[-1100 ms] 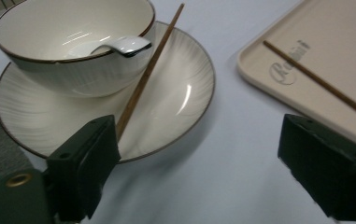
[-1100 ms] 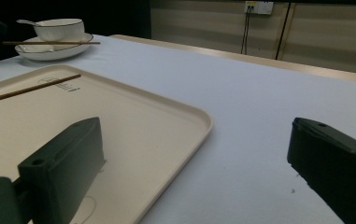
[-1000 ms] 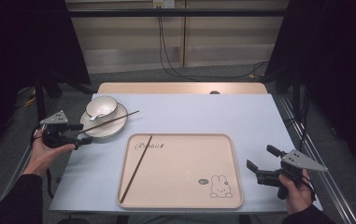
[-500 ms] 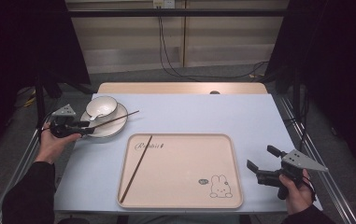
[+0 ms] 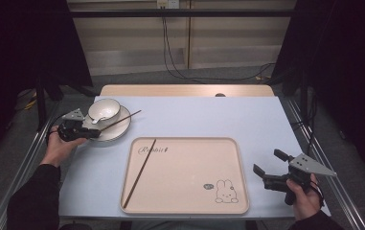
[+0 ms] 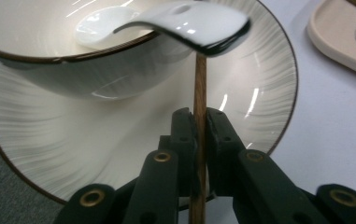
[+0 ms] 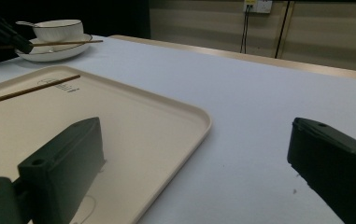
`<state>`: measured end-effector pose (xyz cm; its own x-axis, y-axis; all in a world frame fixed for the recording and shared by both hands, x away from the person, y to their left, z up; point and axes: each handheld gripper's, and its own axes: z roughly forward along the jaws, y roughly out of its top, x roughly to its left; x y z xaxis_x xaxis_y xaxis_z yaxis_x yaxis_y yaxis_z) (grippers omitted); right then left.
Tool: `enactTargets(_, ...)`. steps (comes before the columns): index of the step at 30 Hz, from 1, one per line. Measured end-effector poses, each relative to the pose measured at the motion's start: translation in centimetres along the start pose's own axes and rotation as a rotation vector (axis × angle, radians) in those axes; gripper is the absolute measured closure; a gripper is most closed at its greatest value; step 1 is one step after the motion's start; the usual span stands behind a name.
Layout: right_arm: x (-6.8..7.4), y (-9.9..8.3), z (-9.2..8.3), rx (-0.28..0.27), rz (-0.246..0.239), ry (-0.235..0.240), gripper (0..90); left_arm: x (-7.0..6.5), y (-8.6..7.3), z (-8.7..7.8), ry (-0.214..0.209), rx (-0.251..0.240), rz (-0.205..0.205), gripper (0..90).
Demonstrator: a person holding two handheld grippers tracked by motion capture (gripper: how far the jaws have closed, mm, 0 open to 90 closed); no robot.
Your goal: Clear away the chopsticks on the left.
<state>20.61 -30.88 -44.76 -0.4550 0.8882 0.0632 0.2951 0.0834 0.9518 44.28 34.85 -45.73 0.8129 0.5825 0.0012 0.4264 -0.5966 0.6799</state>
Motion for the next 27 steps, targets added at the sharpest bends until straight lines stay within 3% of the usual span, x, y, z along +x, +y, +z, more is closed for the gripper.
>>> enactTargets(11,0.0,0.0,0.0,-0.001,-0.002,-0.004,3.4,-0.9,0.1,-0.7,-0.054,-0.036,-0.048,84.4)
enactTargets(16,0.0,0.0,0.0,-0.003,-0.002,0.001,3.4,-1.4,0.4,-1.6,-0.068,-0.068,-0.081,84.5)
enactTargets(27,0.0,0.0,0.0,-0.004,-0.002,0.0,3.4,-2.7,0.6,-2.9,-0.08,-0.11,-0.103,84.5)
